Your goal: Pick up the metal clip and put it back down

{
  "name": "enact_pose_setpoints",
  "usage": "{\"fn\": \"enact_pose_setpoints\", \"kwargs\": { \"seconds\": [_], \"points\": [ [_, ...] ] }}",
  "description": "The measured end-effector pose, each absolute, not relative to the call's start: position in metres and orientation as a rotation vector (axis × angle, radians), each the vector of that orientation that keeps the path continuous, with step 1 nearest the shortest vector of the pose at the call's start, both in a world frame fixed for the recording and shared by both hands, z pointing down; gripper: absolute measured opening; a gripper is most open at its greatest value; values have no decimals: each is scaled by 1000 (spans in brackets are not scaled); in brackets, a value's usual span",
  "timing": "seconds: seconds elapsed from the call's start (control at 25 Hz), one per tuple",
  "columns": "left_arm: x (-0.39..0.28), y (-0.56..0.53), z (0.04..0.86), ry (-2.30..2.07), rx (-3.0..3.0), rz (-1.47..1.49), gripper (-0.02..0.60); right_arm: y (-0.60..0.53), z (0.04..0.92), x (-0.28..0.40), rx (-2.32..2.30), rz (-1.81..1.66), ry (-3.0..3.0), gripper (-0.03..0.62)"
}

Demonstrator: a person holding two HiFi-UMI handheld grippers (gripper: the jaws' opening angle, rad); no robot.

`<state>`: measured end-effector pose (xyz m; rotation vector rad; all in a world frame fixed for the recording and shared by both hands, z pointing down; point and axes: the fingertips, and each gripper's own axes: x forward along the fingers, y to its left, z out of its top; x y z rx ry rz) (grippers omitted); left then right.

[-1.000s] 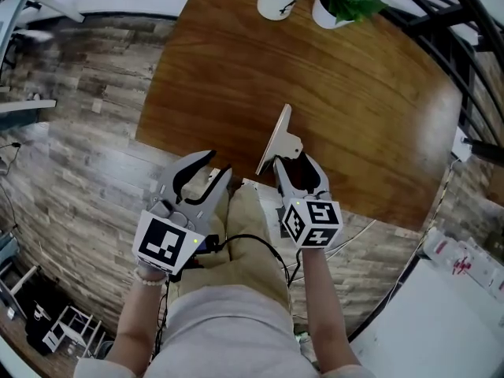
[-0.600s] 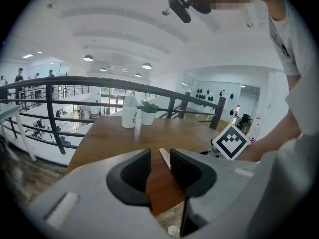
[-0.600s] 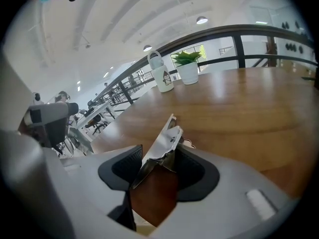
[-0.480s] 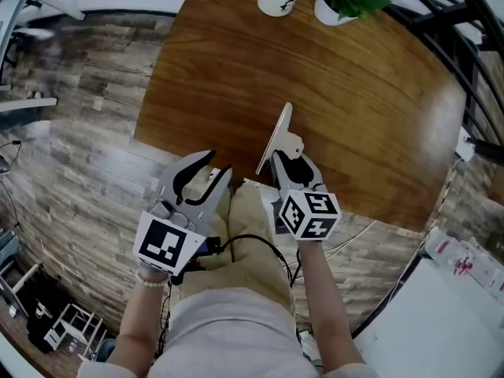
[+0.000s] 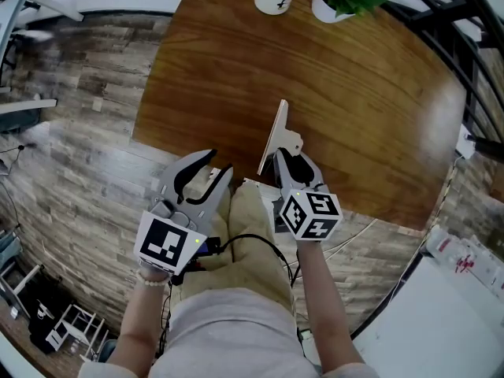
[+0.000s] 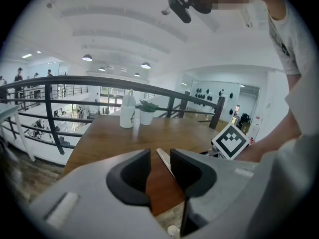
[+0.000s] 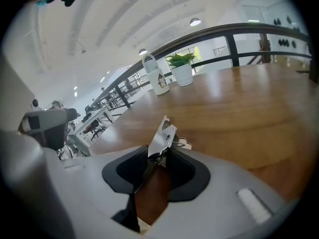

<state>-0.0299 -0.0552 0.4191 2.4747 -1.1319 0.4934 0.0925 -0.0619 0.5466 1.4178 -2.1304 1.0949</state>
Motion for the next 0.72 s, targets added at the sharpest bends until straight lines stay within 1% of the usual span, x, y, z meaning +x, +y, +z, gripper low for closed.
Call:
{"fn": "enact_pose_setpoints", "kwargs": {
  "seconds": [0.36,0.44,0.72],
  "points": [
    [-29,-55,422,-1122,2473,499,116,-65,539,97,1455,1115,-2159,104],
    [-28,-55,424,-1113,2473,505,117,-66,536,97,1460,1117,-2167,83],
    [-22,-55,427,-1084,2476,505,116,-66,531,104,1510,1168,-2161,75]
  ]
}}
